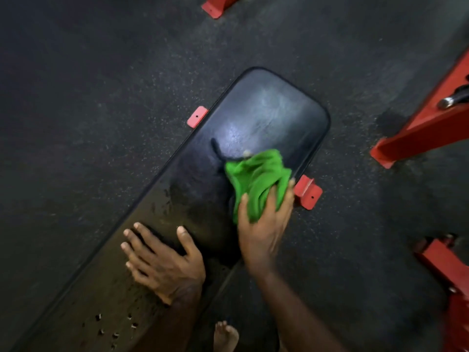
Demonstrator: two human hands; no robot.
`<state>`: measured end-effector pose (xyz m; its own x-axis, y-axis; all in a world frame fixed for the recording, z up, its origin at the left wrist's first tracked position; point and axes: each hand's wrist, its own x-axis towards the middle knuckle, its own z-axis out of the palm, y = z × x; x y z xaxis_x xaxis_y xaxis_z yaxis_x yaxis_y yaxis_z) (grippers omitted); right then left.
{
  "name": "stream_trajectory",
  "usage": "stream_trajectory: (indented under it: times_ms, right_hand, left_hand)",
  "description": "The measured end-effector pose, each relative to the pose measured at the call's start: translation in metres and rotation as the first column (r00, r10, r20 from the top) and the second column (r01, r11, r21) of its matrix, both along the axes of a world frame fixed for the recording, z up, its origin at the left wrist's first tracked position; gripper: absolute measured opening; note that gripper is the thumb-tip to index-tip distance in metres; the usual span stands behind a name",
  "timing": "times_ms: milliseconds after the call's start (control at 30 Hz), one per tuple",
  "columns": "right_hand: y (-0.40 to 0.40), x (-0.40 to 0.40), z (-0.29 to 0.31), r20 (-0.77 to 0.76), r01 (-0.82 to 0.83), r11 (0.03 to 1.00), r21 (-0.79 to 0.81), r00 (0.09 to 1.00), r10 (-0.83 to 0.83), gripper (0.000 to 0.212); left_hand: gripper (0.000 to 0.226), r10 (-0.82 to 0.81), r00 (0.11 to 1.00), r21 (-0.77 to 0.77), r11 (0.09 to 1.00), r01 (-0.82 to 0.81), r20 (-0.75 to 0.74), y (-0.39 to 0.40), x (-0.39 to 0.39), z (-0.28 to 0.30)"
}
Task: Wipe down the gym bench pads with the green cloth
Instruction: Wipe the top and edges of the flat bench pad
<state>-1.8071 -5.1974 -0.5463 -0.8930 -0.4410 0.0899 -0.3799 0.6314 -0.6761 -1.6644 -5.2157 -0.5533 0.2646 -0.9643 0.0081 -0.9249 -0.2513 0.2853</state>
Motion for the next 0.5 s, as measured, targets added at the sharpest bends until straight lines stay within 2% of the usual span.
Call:
stream_trajectory:
  times_ms: [67,133,200,267,367,433,500]
  right_hand:
    - [0.027,0.021,0.000,0.013,-0.193,0.981,-0.001,0.981,0.193,0.067]
    - [0.031,0.003,-0.001,0.023,-0.278,0.961,0.004,0.960,0.278,0.074]
    - [0.010,-0.027,-0.002,-0.003,-0.207,0.978,0.019,0.978,0.208,0.075]
    - [-0.013,-0.048,-0.003,-0.037,-0.067,0.996,0.058,0.997,0.069,0.072]
    - [-0.018,-0.024,-0.003,0.000,0.046,0.998,0.042,0.999,-0.046,0.066]
    - [0.004,0.014,-0.004,-0.013,-0.047,0.997,0.055,0.999,0.048,0.061]
    - [0.032,0.033,-0.002,-0.026,-0.272,0.959,0.081,0.961,0.274,0.063]
  left_hand:
    - [0.079,0.008,1.000,-0.001,1.000,-0.008,0.004,0.000,-0.001,0.000]
    - [0.079,0.007,1.000,-0.006,1.000,-0.007,0.005,0.001,-0.002,-0.001]
    - [0.078,-0.001,1.000,-0.018,1.000,0.001,0.012,0.000,-0.002,-0.001]
    - [0.078,-0.008,0.999,-0.021,1.000,0.009,0.031,0.000,0.000,-0.001]
    - [0.080,0.007,1.000,-0.008,1.000,-0.007,0.006,-0.001,0.000,-0.001]
    - [0.081,0.003,1.000,-0.007,1.000,-0.004,-0.018,-0.001,-0.002,0.000]
    - [0.081,0.008,1.000,-0.011,1.000,-0.008,-0.012,-0.001,0.000,0.000]
